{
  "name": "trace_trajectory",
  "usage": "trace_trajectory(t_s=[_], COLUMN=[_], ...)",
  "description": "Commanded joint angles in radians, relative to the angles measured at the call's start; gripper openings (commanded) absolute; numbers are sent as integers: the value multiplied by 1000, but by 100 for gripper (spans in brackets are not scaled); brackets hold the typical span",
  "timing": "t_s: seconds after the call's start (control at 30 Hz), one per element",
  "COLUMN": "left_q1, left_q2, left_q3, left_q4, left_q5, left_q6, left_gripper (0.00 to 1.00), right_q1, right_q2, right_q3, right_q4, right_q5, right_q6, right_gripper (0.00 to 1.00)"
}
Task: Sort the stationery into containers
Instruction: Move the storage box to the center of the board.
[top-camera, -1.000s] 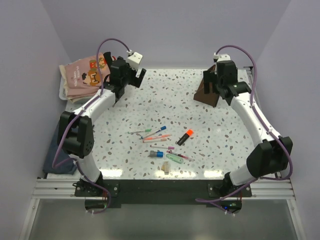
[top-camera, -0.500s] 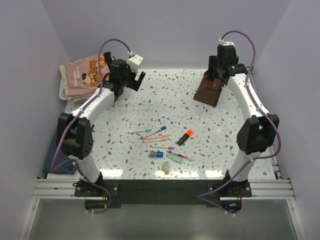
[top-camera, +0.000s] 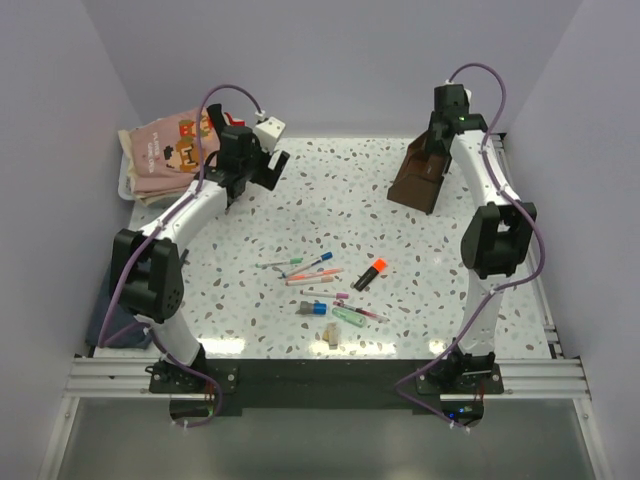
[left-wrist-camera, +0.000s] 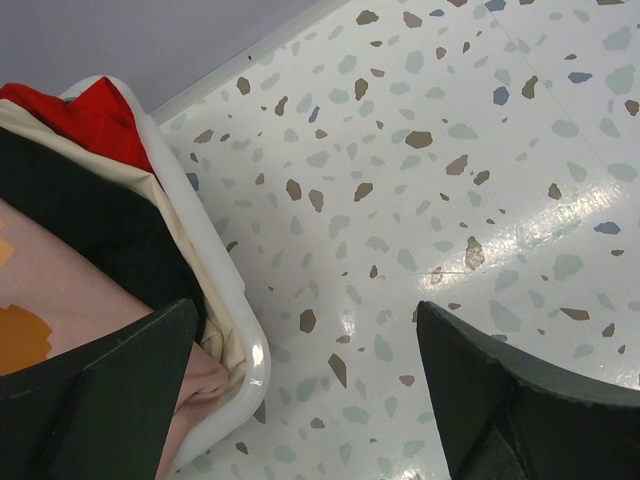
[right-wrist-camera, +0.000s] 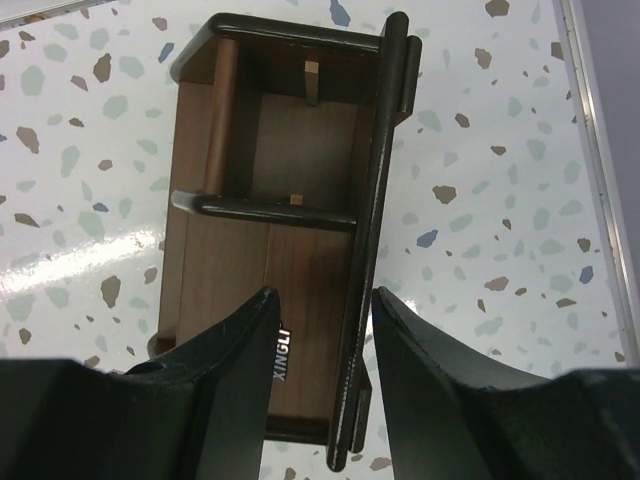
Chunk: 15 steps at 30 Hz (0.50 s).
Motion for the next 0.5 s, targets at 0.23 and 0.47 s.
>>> trace_trajectory(t_s=[0.23,0.47], left_q1=[-4,-4], left_q2=[-23,4], left_q3=[3,40], left_q4=[14,-9], left_q5=[8,5], left_q6=[-15,-12], left_gripper=[96,96], right_q1=[-32,-36], right_q2=[62,74], right_q3=[89,48], right_q4=[-48,-56], right_q5=[-22,-65], right_q6=[56,72], right_gripper=[44,30])
